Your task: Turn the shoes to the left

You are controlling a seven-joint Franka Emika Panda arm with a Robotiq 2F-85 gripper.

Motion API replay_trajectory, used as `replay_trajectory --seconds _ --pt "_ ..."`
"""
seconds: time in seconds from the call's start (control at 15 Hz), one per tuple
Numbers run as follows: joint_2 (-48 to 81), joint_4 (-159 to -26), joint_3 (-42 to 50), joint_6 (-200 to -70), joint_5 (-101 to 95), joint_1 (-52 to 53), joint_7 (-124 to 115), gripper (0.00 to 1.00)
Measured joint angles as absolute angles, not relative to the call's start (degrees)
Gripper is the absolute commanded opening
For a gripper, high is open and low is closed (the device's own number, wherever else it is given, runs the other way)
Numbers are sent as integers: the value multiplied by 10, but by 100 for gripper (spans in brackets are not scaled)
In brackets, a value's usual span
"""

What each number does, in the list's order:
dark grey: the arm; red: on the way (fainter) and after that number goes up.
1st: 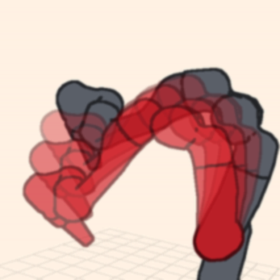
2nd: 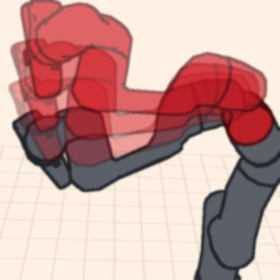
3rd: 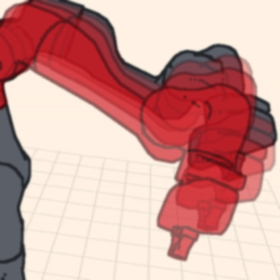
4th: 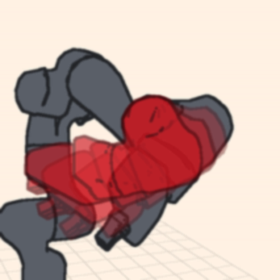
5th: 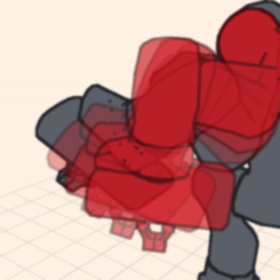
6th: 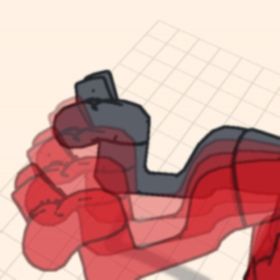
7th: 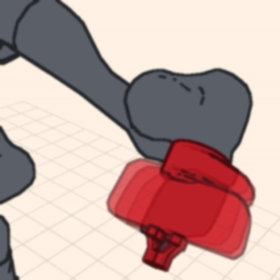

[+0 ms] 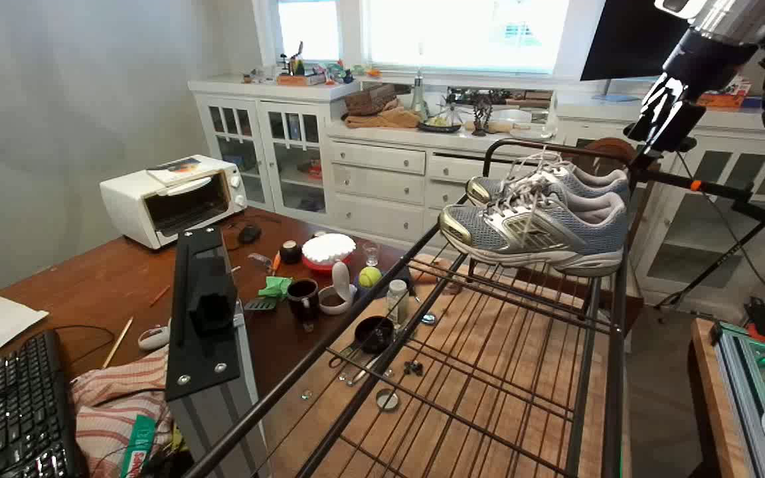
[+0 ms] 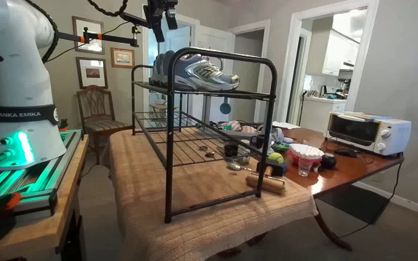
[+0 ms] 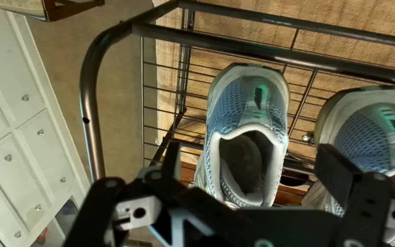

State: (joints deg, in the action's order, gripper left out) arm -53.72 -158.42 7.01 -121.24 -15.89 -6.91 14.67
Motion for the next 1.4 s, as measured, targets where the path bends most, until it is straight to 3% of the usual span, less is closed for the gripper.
replay_trajectory --seconds 1.4 --pt "-518 -1563 71 -1214 -130 -42 146 100"
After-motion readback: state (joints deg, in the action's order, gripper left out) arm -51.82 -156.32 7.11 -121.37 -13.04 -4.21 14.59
